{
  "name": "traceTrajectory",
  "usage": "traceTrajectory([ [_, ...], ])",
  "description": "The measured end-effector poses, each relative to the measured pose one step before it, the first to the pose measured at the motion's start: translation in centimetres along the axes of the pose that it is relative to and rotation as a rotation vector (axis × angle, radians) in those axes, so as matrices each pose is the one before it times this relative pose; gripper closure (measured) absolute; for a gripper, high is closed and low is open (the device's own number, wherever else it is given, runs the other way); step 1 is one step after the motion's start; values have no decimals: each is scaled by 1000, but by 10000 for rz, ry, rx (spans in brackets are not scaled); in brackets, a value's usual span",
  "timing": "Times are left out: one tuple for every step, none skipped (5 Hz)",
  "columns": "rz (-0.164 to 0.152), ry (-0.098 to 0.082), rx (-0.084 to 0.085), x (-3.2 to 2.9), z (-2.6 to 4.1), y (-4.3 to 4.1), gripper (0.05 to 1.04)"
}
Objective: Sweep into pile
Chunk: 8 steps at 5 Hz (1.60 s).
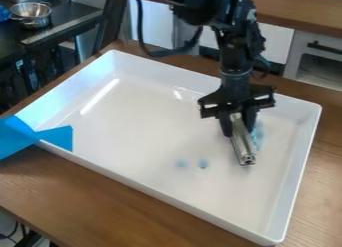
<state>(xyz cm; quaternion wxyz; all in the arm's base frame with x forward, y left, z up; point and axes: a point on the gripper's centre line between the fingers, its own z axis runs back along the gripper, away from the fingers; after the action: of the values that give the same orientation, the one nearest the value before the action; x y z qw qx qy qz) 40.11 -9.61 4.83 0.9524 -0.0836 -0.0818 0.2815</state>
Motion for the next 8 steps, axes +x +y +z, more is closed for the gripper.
traceTrajectory([
  [-37,46,-92,-448,-344,-1849,707],
  [73,-53,-57,321,-471,-1291,707],
  [116,19,-33,318,-9,-730,707],
  [106,341,-112,-311,401,274,707],
  [234,29,-634,374,4148,1196,707],
  [581,-141,-649,1166,4407,2021,707],
  [322,-235,-172,516,2858,3010,707],
  [-30,-658,947,512,-205,4416,707],
])
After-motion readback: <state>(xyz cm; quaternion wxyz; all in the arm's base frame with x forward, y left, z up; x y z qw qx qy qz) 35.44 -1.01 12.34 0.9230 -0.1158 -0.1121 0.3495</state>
